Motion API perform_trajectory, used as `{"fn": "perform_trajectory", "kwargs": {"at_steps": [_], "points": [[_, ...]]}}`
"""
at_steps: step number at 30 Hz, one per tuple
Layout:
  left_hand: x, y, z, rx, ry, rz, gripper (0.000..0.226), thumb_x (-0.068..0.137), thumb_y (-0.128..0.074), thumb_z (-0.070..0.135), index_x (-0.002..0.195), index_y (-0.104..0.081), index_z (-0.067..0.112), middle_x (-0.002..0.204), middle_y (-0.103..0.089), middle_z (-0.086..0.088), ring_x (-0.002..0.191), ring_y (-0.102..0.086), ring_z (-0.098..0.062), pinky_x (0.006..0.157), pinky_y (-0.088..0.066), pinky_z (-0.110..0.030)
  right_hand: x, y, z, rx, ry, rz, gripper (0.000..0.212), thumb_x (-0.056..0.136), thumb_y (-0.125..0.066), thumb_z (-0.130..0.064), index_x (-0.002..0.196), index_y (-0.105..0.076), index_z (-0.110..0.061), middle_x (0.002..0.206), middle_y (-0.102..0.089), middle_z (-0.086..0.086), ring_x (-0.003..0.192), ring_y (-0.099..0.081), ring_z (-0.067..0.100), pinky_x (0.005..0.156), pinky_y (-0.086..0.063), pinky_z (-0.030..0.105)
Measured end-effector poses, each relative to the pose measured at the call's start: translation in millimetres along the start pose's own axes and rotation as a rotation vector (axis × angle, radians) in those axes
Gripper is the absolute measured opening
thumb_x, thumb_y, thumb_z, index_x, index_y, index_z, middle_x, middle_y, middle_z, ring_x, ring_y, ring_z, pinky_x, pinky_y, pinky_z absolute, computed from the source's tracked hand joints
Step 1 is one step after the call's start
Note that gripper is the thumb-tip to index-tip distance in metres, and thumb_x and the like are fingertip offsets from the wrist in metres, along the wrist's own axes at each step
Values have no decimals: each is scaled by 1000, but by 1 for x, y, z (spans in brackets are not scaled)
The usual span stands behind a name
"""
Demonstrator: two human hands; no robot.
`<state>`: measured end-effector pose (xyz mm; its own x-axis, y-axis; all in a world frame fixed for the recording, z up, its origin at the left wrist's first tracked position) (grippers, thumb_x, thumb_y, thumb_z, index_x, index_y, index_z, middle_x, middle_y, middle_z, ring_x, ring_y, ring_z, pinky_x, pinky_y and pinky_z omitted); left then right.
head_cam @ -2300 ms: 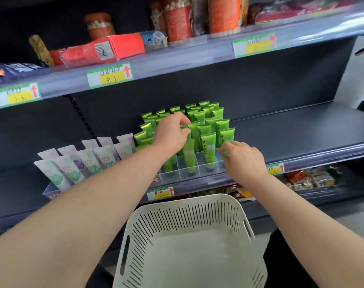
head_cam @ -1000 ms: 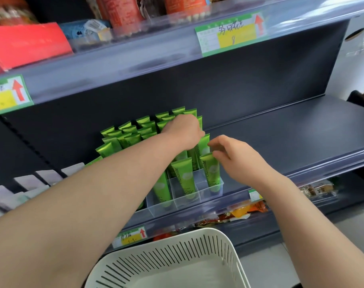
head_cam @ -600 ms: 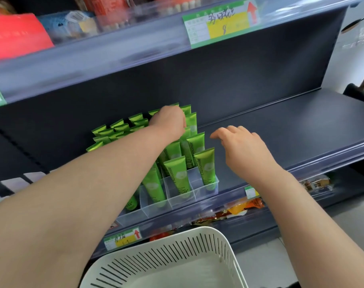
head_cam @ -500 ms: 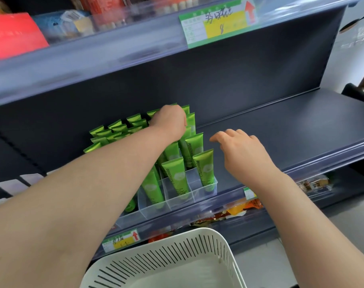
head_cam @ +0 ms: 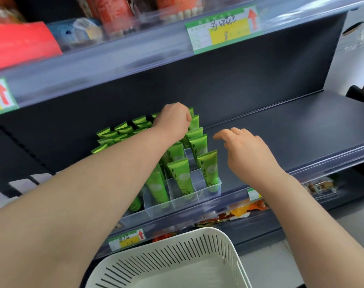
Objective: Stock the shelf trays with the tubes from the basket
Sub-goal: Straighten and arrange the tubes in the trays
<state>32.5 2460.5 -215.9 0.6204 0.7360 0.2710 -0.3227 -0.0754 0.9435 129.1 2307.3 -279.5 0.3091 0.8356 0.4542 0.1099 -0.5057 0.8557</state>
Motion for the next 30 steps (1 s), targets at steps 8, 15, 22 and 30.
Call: {"fn": "perform_trajectory", "kwargs": {"at_steps": [8, 15, 22, 30], "points": [[-33, 34, -39, -40, 3, -38, 11, 85, -71, 15, 94, -76, 18, 100, -70, 4, 99, -63, -17, 87, -49, -29, 6, 6, -49, 63, 173, 91, 25, 95, -52, -19, 118, -60, -21, 108, -65, 1, 99, -54, 27, 74, -40, 39], [-41, 23, -46, -10, -75, -179, 18, 85, -72, 20, 102, -75, 18, 104, -72, 5, 100, -63, -12, 88, -48, -24, 16, -15, -76, -129, 317, -131, 23, 99, -43, -30, 115, -60, -30, 106, -63, -12, 112, -44, 18, 81, -31, 36], [-37, -1, -43, 49, -43, -232, 15, 91, -66, 22, 104, -73, 20, 106, -69, 3, 101, -61, -18, 82, -48, -31, 15, -14, -76, -137, 321, -172, 23, 98, -45, -21, 114, -60, -28, 106, -64, -11, 114, -44, 18, 85, -28, 37], [-37, 2, -47, 5, -33, -253, 12, 90, -66, 26, 91, -74, 16, 98, -72, 1, 93, -65, -19, 83, -53, -35, 16, -11, -73, -93, 267, -230, 26, 101, -33, -32, 113, -57, -29, 105, -63, -11, 107, -46, 20, 83, -36, 38]]}}
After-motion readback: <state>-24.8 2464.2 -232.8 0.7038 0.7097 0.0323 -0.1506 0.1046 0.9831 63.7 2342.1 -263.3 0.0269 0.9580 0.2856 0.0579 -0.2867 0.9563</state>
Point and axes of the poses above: each hand's wrist, its own x-axis towards the middle knuckle, its own y-axis out of the back of the hand, z = x × y, the point moved 2 cm from there along x, towards the middle knuckle
